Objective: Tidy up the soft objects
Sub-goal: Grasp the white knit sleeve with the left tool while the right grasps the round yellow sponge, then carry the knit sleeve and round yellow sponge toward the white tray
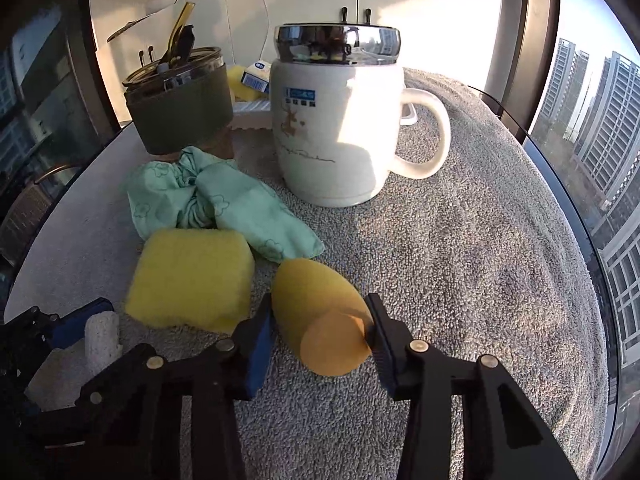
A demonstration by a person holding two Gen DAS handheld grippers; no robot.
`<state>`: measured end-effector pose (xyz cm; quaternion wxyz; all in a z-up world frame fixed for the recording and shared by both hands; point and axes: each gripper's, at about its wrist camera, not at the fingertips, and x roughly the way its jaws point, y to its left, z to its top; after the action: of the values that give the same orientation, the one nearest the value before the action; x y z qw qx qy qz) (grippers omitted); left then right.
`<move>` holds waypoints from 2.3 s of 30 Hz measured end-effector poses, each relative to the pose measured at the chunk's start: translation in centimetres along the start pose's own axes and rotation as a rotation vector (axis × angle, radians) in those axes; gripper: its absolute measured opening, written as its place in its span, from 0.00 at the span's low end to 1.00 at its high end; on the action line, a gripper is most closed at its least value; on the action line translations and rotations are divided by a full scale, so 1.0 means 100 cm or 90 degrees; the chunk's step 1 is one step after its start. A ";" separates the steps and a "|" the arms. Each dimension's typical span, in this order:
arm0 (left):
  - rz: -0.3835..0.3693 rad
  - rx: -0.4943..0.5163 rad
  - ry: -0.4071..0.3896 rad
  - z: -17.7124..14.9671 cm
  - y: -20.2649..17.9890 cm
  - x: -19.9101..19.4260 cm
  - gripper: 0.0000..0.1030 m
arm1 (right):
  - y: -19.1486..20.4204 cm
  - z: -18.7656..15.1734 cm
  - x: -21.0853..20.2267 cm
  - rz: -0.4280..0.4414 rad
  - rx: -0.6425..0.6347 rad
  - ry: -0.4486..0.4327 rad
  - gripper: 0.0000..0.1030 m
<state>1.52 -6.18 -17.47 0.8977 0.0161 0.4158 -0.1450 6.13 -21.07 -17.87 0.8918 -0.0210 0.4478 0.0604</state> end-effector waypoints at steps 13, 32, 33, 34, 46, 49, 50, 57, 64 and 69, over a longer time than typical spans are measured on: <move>-0.002 -0.023 -0.025 0.014 0.015 -0.021 0.46 | -0.011 -0.003 -0.029 -0.010 0.027 -0.011 0.45; 0.095 -0.061 -0.081 0.061 0.087 -0.030 0.46 | -0.066 0.028 -0.052 -0.079 0.065 -0.030 0.45; 0.098 -0.063 -0.082 0.065 0.090 -0.029 0.46 | -0.069 0.030 -0.051 -0.085 0.069 -0.031 0.45; 0.103 -0.065 -0.083 0.069 0.094 -0.027 0.46 | -0.074 0.034 -0.050 -0.088 0.072 -0.032 0.45; 0.137 -0.089 -0.087 0.097 0.133 -0.011 0.46 | -0.116 0.066 -0.022 -0.103 0.132 -0.016 0.45; 0.137 -0.098 -0.085 0.101 0.143 -0.007 0.46 | -0.120 0.073 -0.016 -0.108 0.130 -0.012 0.45; 0.127 -0.103 -0.086 0.102 0.145 -0.007 0.46 | -0.120 0.074 -0.015 -0.107 0.130 -0.012 0.45; 0.122 -0.108 -0.082 0.108 0.158 -0.001 0.46 | -0.110 0.084 -0.014 -0.101 0.109 -0.019 0.45; 0.162 -0.108 -0.090 0.134 0.182 0.015 0.46 | -0.111 0.114 0.007 -0.094 0.090 -0.012 0.45; 0.173 -0.112 -0.099 0.160 0.195 0.029 0.46 | -0.117 0.137 0.023 -0.097 0.089 -0.011 0.45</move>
<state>20.54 9.41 -11.01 0.9363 -0.0175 0.3505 0.0138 19.84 -31.20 -11.70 0.8970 0.0078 0.4401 -0.0391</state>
